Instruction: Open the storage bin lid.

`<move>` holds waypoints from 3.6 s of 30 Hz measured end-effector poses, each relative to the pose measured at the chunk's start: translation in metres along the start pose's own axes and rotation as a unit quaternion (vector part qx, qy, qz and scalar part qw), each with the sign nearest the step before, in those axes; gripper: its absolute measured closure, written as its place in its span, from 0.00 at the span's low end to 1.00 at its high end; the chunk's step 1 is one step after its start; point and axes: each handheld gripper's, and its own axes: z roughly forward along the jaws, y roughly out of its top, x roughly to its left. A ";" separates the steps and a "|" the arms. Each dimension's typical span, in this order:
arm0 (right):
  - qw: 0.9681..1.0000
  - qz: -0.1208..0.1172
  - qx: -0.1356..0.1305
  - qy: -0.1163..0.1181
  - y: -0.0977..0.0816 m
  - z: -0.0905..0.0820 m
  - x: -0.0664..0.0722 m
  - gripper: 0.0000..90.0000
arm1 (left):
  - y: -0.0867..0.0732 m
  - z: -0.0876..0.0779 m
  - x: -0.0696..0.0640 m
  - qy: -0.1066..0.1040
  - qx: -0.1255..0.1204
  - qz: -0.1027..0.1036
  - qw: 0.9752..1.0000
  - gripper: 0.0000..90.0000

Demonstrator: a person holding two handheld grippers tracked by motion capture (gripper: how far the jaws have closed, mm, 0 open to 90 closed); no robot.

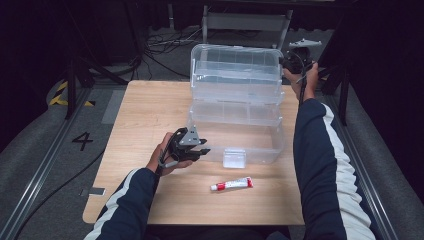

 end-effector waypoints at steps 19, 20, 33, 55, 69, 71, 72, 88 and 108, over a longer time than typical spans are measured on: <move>0.999 -0.002 0.037 0.008 0.002 0.022 -0.005 0.91 | -0.001 0.000 0.001 -0.002 -0.002 0.002 1.000 0.71; 0.999 0.000 0.037 0.008 0.001 0.024 -0.005 0.91 | -0.001 0.001 0.001 -0.003 -0.003 0.002 1.000 0.71; 0.999 0.014 0.045 0.010 -0.004 0.031 -0.008 0.91 | -0.001 0.001 0.000 -0.003 -0.005 0.001 1.000 0.70; 0.996 0.019 0.085 0.017 -0.009 0.050 -0.015 0.91 | -0.001 0.000 0.000 -0.002 -0.007 -0.003 1.000 0.69; 0.996 0.006 0.089 0.014 -0.007 0.045 -0.015 0.94 | -0.002 0.000 0.001 -0.006 -0.007 0.001 1.000 0.71; 0.996 0.005 0.088 0.016 -0.007 0.044 -0.015 0.94 | -0.002 0.000 0.000 -0.006 -0.007 0.001 1.000 0.71; 0.996 0.004 0.089 0.014 -0.006 0.043 -0.015 0.94 | -0.002 0.000 0.000 -0.006 -0.006 0.001 1.000 0.71; 0.996 -0.003 0.092 0.010 -0.007 0.039 -0.010 0.92 | -0.002 0.000 0.000 -0.005 -0.007 0.001 1.000 0.71; 0.997 -0.023 0.071 0.025 -0.006 -0.004 -0.001 0.87 | -0.001 0.001 -0.001 -0.002 -0.006 -0.002 1.000 0.70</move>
